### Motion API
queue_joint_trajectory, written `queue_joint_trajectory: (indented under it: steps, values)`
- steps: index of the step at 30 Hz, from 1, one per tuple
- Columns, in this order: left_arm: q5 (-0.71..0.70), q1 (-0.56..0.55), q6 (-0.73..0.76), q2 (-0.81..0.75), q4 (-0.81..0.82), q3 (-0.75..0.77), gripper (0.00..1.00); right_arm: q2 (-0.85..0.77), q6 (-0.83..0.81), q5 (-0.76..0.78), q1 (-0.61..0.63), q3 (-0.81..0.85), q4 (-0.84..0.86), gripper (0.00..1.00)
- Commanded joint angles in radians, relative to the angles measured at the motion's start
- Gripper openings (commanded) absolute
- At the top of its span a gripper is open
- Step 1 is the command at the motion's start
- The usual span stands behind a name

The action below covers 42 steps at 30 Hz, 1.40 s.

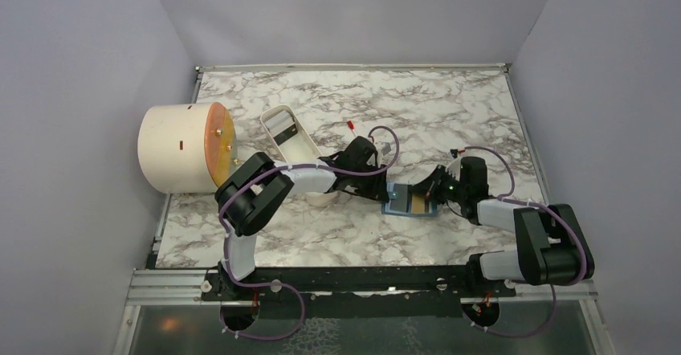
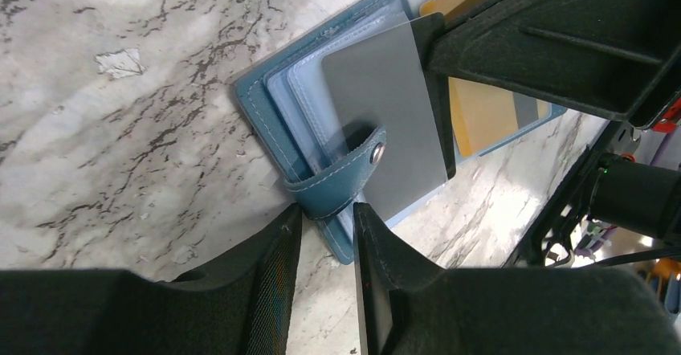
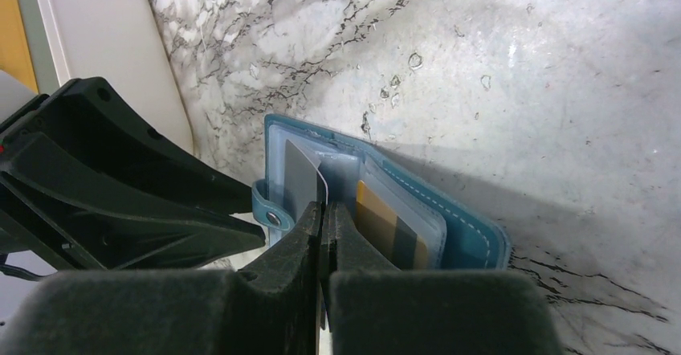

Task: Put the credit cards into the card holder
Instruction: Insert the credit card into the card holder.

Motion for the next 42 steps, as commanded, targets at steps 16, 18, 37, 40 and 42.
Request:
queue_joint_trajectory:
  steps: [16, 18, 37, 40, 42]
  values:
    - [-0.098, -0.023, 0.012, -0.024, -0.028, -0.023, 0.27, 0.016, -0.144, -0.011, 0.015, 0.077, -0.172, 0.01]
    - [-0.111, -0.023, 0.024, -0.024, -0.029, -0.028, 0.27, 0.019, -0.150, -0.017, 0.015, 0.074, -0.171, 0.01]
    - [-0.095, -0.022, -0.031, -0.053, -0.005, -0.043, 0.25, -0.009, -0.172, 0.051, 0.020, 0.189, -0.393, 0.28]
    - [-0.101, -0.022, -0.049, -0.083, 0.003, -0.050, 0.27, -0.055, -0.195, 0.092, 0.021, 0.215, -0.487, 0.30]
    - [-0.096, -0.023, -0.060, -0.101, 0.014, -0.049, 0.29, -0.080, -0.195, 0.099, 0.021, 0.216, -0.515, 0.29]
